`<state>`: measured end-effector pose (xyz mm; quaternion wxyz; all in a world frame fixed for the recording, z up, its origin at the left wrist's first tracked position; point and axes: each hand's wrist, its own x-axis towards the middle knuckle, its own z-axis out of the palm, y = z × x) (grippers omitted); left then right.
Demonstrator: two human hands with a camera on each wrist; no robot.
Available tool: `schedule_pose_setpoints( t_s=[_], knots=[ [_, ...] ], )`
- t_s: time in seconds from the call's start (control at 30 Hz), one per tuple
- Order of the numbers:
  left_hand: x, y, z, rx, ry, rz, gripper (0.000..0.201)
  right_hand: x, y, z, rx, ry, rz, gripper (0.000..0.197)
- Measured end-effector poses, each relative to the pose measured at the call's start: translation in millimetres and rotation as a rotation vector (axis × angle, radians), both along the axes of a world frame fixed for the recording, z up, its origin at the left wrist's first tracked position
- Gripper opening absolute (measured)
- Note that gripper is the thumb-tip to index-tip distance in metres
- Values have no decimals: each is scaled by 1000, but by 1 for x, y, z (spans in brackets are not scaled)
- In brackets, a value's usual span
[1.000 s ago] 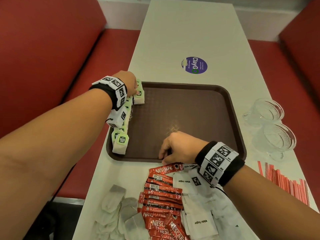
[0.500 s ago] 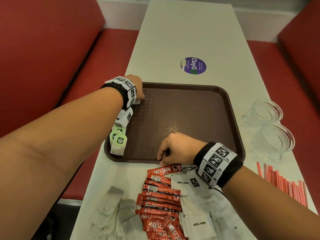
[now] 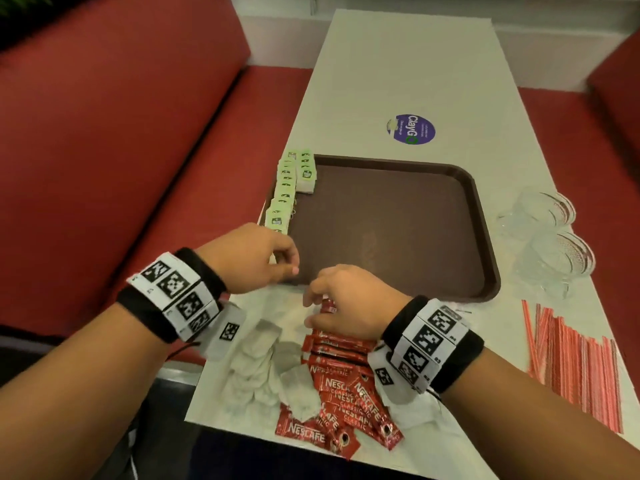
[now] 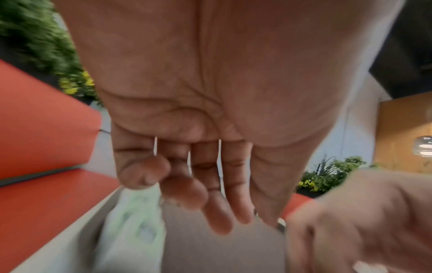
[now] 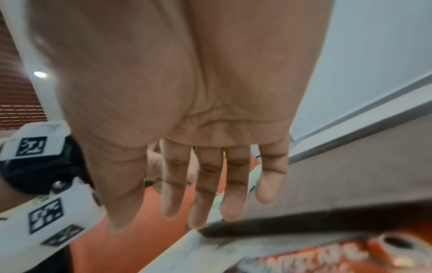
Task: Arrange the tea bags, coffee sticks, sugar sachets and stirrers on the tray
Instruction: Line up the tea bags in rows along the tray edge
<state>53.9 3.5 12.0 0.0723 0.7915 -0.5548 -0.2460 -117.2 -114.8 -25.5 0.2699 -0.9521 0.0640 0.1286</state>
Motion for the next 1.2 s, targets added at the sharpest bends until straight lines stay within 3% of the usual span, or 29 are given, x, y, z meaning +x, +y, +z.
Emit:
schedule_pose_setpoints(
  t_s=[0.17,0.33,0.43,0.63,0.73,0.83,0.9,1.0,1.13,1.2],
  knots=[
    [-13,59,-27,119,15,-29,14,-1,41,-10,-18,22,76,26],
    [-18,90,-46,200,63,40,47,-3,61,-13,-85,46,96,25],
    [-26,95,-49,165,28,47,41,-3,64,-11,-136,57,95,25],
    [-39,98,-38,-20,-71,65,20,-2,65,-8,-191,45,51,33],
    [-43,100,-28,-276,-56,30,15,-2,66,-1,-76,-76,-48,45],
    [-51,102,-16,-533,-24,1,9,1,70,4,37,-169,-110,23],
    [-53,104,-13,-574,6,84,8,4,71,6,20,-146,-135,18],
    [-48,111,-18,-428,-2,223,16,5,69,9,-50,-102,-145,19],
    [-41,119,-34,-16,-44,17,25,-1,69,8,-43,-102,-144,20],
    [-42,121,-40,86,-46,-61,32,-3,69,8,-26,-115,-137,20]
  ],
)
